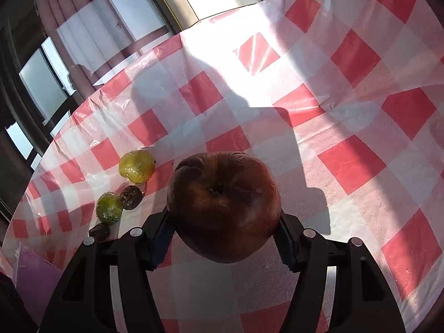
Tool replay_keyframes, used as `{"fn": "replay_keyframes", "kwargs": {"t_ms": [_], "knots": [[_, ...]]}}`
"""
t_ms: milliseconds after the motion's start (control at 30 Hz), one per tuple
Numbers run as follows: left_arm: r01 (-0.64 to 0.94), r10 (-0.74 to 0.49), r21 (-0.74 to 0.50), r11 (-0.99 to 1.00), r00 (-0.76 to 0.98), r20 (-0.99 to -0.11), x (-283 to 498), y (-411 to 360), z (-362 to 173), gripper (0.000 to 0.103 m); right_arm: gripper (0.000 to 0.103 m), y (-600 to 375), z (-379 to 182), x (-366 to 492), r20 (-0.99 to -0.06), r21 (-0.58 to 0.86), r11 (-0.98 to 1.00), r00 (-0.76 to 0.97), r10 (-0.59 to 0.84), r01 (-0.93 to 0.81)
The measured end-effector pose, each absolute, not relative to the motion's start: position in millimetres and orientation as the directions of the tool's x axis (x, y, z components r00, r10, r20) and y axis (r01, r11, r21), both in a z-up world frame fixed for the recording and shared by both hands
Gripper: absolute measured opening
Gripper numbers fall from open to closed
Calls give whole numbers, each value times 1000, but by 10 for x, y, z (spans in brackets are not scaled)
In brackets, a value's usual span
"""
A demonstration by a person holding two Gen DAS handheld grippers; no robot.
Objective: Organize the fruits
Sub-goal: 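Grasp the dark round fruit with the left tool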
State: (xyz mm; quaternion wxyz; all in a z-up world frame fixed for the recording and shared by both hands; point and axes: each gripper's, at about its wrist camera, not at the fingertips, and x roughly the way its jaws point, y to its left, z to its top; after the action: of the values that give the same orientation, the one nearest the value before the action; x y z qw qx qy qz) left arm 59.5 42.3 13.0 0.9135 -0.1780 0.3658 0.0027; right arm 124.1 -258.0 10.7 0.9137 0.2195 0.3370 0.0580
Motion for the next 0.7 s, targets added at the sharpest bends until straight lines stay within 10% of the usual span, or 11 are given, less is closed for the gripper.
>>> {"fn": "replay_keyframes", "kwargs": {"t_ms": [367, 533, 700], "knots": [[-256, 35, -169, 952, 639, -769, 1367, 353, 71, 100, 63, -2437, 64, 1347, -596, 447, 894, 751, 285, 15], [-255, 104, -74, 964, 619, -779, 1764, 292, 69, 79, 63, -2440, 49, 1357, -601, 448, 894, 745, 291, 12], [-183, 153, 47, 982, 622, -768, 1701, 134, 64, 36, 63, -2431, 35, 1373, -605, 449, 894, 739, 297, 8]]}}
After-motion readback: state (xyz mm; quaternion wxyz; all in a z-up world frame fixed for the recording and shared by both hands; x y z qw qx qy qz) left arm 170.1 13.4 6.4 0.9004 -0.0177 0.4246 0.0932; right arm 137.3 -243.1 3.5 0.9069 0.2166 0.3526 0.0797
